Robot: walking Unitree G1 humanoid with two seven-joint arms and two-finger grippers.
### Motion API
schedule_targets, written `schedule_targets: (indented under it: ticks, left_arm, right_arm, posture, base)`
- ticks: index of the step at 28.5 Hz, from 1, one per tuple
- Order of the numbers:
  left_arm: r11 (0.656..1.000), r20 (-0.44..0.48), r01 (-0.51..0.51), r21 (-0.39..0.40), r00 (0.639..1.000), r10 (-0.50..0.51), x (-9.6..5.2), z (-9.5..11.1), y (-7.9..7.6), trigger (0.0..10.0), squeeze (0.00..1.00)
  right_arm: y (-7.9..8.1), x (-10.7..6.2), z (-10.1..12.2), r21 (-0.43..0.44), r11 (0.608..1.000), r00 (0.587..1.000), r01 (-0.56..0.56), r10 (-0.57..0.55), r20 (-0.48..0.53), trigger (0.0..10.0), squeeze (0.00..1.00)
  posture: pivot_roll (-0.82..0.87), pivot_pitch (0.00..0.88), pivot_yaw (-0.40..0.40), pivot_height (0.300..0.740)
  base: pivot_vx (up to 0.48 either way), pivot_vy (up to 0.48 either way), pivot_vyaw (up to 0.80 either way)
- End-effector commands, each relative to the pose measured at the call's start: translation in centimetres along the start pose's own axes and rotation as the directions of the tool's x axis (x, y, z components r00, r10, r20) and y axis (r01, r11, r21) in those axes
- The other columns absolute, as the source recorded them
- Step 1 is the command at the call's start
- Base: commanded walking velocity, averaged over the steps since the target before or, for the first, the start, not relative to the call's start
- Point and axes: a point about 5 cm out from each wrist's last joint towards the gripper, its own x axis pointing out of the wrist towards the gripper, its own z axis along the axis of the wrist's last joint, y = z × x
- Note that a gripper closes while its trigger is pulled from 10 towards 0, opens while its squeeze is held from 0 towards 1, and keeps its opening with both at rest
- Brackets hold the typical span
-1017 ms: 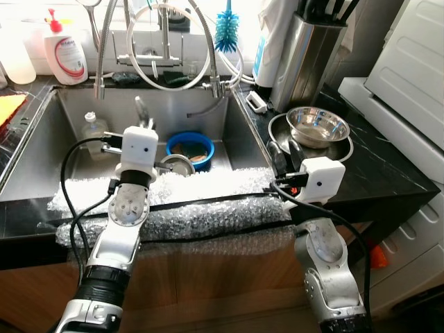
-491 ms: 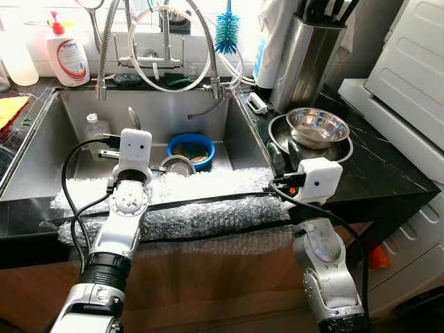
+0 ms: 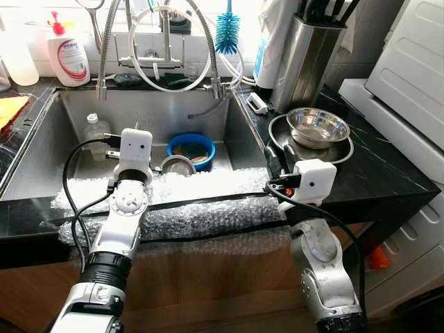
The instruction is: Kitchen organization
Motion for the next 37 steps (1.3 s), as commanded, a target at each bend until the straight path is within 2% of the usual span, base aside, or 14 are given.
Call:
schedule_targets:
  ticks: [1, 6, 7, 8, 9, 10, 13, 16, 17, 21, 26, 27, 36, 37]
  left_arm:
    - [1.000, -0.039, 0.022, -0.014, 0.999, -0.023, -0.1, -0.5, -0.7, 10.0, 1.00]
    - [1.000, -0.026, 0.018, -0.024, 0.999, -0.019, 0.0, -0.3, -0.7, 10.0, 1.00]
    - [0.999, 0.025, -0.006, -0.048, 1.000, 0.008, 0.1, 0.5, -0.5, 10.0, 1.00]
    - [0.997, 0.084, -0.026, -0.071, 0.996, 0.031, 0.1, 1.5, -0.2, 10.0, 0.15]
    - [0.997, 0.084, -0.026, -0.071, 0.996, 0.031, 0.1, 1.5, -0.2, 10.0, 0.15]
    - [0.993, 0.187, -0.055, -0.106, 0.979, 0.075, 0.1, 3.3, 0.3, 10.0, 0.00]
    - [0.987, 0.299, -0.094, -0.128, 0.946, 0.128, 0.1, 5.7, 1.4, 10.0, 0.00]
    - [0.988, 0.320, -0.096, -0.118, 0.938, 0.129, 0.0, 6.3, 1.8, 10.0, 0.00]
    - [0.994, 0.337, -0.069, -0.084, 0.937, 0.093, -0.3, 6.6, 2.1, 10.0, 0.00]
    - [1.000, 0.325, -0.025, -0.018, 0.945, 0.030, -1.4, 5.7, 2.5, 10.0, 0.00]
    - [1.000, 0.273, -0.002, -0.007, 0.962, 0.004, -3.1, 4.0, 2.4, 10.0, 0.00]
    - [1.000, 0.259, 0.007, -0.010, 0.966, -0.004, -3.5, 3.7, 2.2, 10.0, 0.00]
    - [0.998, 0.264, 0.061, -0.013, 0.963, -0.055, -3.7, 4.3, 1.0, 10.0, 0.00]
    - [0.997, 0.269, 0.076, -0.003, 0.960, -0.072, -3.5, 4.5, 0.7, 10.0, 0.00]
  right_arm:
    - [-0.1, 0.3, 0.0, 0.006, 1.000, 1.000, 0.000, 0.000, -0.009, 10.0, 0.00]
    - [-0.2, 0.3, -0.1, 0.007, 1.000, 1.000, 0.002, -0.002, -0.015, 10.0, 0.00]
    - [-0.2, 0.3, -0.1, 0.007, 1.000, 1.000, 0.005, -0.004, -0.016, 10.0, 0.00]
    - [-0.2, 0.3, 0.0, 0.009, 1.000, 1.000, 0.006, -0.005, -0.012, 10.0, 0.00]
    - [-0.2, 0.3, 0.0, 0.009, 1.000, 1.000, 0.006, -0.005, -0.012, 10.0, 0.00]
    - [-0.3, 0.4, 0.2, 0.013, 1.000, 1.000, 0.009, -0.009, -0.008, 10.0, 0.00]
    - [-0.5, 0.6, 0.5, 0.031, 0.999, 1.000, 0.027, -0.027, -0.003, 10.0, 0.00]
    - [-0.7, 0.8, 0.8, 0.038, 0.999, 0.999, 0.036, -0.036, 0.003, 10.0, 0.00]
    - [-1.2, 1.1, 1.2, 0.050, 0.997, 0.998, 0.059, -0.060, 0.011, 10.0, 0.00]
    - [-2.4, 1.6, 1.9, 0.061, 0.994, 0.996, 0.091, -0.092, 0.013, 10.0, 0.00]
    - [-3.7, 2.1, 2.4, 0.056, 0.990, 0.992, 0.126, -0.127, 0.017, 10.0, 0.00]
    - [-4.4, 2.3, 2.1, 0.033, 0.988, 0.989, 0.149, -0.148, -0.023, 10.0, 0.00]
    - [-5.9, 3.7, 2.5, -0.026, 0.993, 0.986, 0.117, -0.119, -0.116, 10.0, 0.00]
    - [-6.3, 4.3, 2.8, -0.019, 0.994, 0.981, 0.111, -0.113, -0.158, 10.0, 0.00]
  posture:
    - [0.01, 0.011, -0.099, 0.740]
    - [0.01, 0.010, -0.100, 0.740]
    - [0.01, 0.009, -0.101, 0.740]
    - [0.00, 0.009, -0.099, 0.740]
    - [0.00, 0.009, -0.099, 0.740]
    - [0.00, 0.007, -0.099, 0.740]
    - [0.00, 0.005, -0.097, 0.740]
    - [0.00, 0.003, -0.095, 0.740]
    - [0.00, 0.002, -0.094, 0.740]
    - [0.00, 0.000, -0.092, 0.740]
    - [0.00, 0.000, -0.094, 0.740]
    - [0.00, 0.000, -0.096, 0.740]
    - [0.00, 0.000, -0.099, 0.740]
    - [0.00, 0.000, -0.095, 0.740]
  base:
    - [0.000, 0.000, 0.00]
    - [0.000, 0.000, 0.00]
    - [0.000, 0.000, 0.00]
    - [0.000, 0.000, 0.00]
    - [0.000, 0.000, 0.00]
    - [0.000, 0.000, 0.00]
    - [0.000, 0.000, 0.00]
    - [0.000, 0.000, 0.00]
    - [0.000, 0.000, 0.00]
    - [0.000, 0.000, 0.00]
    - [0.000, 0.000, 0.00]
    - [0.000, 0.000, 0.00]
    - [0.000, 0.000, 0.00]
    - [0.000, 0.000, 0.00]
